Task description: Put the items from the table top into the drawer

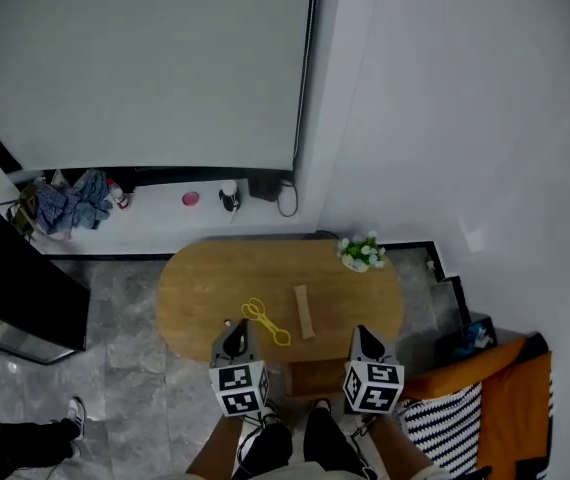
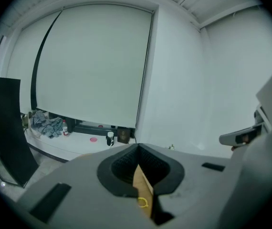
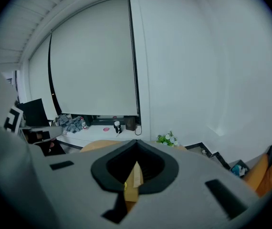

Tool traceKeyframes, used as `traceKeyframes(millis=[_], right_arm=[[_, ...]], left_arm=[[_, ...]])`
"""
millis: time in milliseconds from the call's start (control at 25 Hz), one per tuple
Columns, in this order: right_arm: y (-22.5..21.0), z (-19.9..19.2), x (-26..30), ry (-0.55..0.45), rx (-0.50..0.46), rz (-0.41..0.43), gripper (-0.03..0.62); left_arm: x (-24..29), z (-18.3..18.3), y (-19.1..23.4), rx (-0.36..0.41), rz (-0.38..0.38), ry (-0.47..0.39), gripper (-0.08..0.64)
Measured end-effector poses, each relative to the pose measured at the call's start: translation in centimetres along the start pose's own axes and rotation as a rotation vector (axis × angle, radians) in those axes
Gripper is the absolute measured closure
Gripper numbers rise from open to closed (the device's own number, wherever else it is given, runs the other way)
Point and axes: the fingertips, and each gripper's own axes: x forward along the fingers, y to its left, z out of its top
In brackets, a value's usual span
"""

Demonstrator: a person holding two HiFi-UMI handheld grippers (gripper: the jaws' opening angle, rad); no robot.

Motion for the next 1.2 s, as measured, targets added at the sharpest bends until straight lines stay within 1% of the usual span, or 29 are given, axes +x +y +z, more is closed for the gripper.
traceKeyframes(millis=[160, 360, 480, 600, 840, 960, 1080, 1200], right_arm=[[-0.9, -0.9, 3.4, 0.019, -0.015, 0.024, 0.6], [-1.8, -3.5, 6.7, 0.086, -0.101, 0.076, 0.6], [-1.5, -5.4, 9.2, 0.109, -0.162, 0.116, 0.6], [-0.9, -8.6, 11.9, 0.138, -0.183, 0.155, 0.6], [0.8, -17.1, 17.3, 0.228, -0.183, 0.215, 0.6], [1.0, -20.9, 19.5, 0.269, -0.157, 0.227, 0.598], [0.3, -23.4, 21.3, 0.292, -0.118, 0.214, 0.598], [-0.6, -24.6, 22.7, 0.307, -0.078, 0.186, 0.597]], left_arm=[[2.1, -2.4, 0.0, -0.012, 0.034, 0.043, 0.557], [3.6, -5.8, -0.4, -0.012, 0.046, 0.085, 0.557], [5.3, -9.2, -0.3, -0.012, 0.048, 0.119, 0.557], [7.7, -13.5, -0.2, -0.03, 0.049, 0.16, 0.557], [12.1, -20.5, 0.6, -0.041, 0.062, 0.184, 0.557], [13.4, -24.3, 1.5, -0.048, 0.081, 0.205, 0.557], [14.0, -27.3, 2.3, -0.057, 0.096, 0.224, 0.557], [14.4, -29.1, 3.0, -0.065, 0.104, 0.237, 0.557]])
